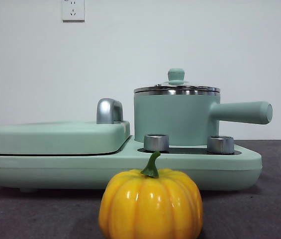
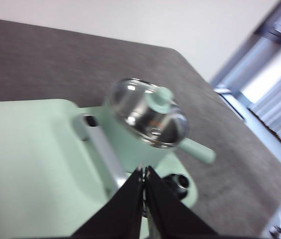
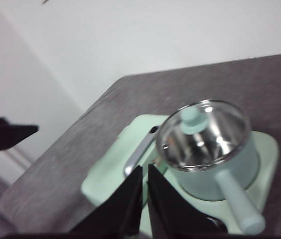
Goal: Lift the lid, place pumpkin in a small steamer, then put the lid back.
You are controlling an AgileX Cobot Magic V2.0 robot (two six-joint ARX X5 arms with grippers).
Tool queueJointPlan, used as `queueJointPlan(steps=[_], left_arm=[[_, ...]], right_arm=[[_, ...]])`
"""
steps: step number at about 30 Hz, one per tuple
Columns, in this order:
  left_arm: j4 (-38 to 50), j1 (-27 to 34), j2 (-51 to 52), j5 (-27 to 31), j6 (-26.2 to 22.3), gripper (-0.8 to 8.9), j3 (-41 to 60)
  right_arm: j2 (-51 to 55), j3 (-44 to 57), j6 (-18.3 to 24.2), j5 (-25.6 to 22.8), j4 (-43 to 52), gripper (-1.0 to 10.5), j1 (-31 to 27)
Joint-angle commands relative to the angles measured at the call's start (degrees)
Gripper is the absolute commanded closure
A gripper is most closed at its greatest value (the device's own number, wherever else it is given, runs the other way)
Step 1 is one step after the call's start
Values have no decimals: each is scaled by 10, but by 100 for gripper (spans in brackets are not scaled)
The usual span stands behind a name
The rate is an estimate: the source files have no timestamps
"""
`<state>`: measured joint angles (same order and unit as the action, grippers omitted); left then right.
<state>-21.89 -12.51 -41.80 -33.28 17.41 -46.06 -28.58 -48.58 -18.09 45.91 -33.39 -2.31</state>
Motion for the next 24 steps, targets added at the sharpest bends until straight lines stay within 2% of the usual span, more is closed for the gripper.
queueJointPlan(steps=[1,4,10,13,19,24], left_arm=[[-4,-12,-9,-15,-7,795,-18],[-13,-24,-9,-15,-7,730,-26],[-10,-43,-11,-15,-10,426,-32],[-8,-52,-18,-15,-9,337,-33],[-8,-83,-65,-15,-18,310,-50],[-9,-116,-140,-15,-57,310,-97]], right_arm=[[-20,-28,42,21,-15,930,-1],[-28,-37,51,22,-20,916,-1],[-28,-38,51,20,-30,584,-1],[-28,-38,51,18,-36,474,-1],[-28,-38,51,19,-44,448,-1],[-28,-38,48,3,-44,449,-1]])
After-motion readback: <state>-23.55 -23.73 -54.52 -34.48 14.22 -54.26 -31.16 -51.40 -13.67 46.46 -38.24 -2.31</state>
